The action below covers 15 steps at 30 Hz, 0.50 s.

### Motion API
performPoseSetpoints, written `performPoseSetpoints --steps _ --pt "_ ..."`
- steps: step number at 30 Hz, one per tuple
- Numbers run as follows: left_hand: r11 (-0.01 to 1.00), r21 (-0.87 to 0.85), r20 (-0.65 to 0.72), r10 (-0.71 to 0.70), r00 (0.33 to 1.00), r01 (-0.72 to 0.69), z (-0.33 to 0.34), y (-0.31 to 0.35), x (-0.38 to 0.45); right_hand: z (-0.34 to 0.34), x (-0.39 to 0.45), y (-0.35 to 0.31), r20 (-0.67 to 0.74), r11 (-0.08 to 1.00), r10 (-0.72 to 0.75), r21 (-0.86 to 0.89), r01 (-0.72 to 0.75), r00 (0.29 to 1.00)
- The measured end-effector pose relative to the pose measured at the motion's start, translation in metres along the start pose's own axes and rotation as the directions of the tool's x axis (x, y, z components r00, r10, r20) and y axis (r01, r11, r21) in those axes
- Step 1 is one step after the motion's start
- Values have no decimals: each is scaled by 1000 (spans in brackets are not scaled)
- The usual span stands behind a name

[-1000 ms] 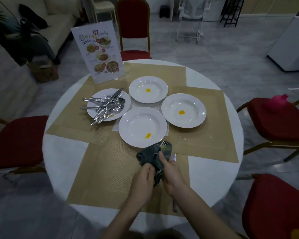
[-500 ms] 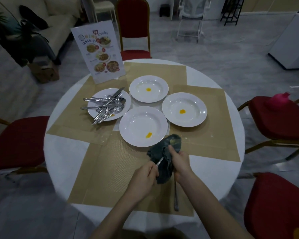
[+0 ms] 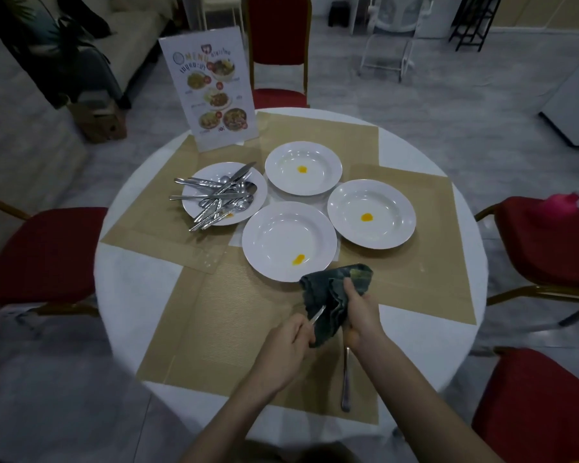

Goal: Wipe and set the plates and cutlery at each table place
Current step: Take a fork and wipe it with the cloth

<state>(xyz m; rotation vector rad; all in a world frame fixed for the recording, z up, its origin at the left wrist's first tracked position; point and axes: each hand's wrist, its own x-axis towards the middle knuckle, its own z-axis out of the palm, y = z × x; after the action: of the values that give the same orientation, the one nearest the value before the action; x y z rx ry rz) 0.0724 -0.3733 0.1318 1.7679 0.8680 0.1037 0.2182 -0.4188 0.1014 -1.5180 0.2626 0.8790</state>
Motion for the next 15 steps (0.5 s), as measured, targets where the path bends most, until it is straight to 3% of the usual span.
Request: performPoseSetpoints --steps 4,10,15 --pt "998 -61 -37 1 999 -3 -1 4 0 10 -17 3 111 998 34 42 -39 993" --pt "995 -92 -14 25 1000 -26 -9 -2 -6 -5 5 -24 -47 981 14 193 -5 999" --pt "992 -124 -96 19 995 -31 2 6 10 3 -27 -6 315 991 121 17 -133 941"
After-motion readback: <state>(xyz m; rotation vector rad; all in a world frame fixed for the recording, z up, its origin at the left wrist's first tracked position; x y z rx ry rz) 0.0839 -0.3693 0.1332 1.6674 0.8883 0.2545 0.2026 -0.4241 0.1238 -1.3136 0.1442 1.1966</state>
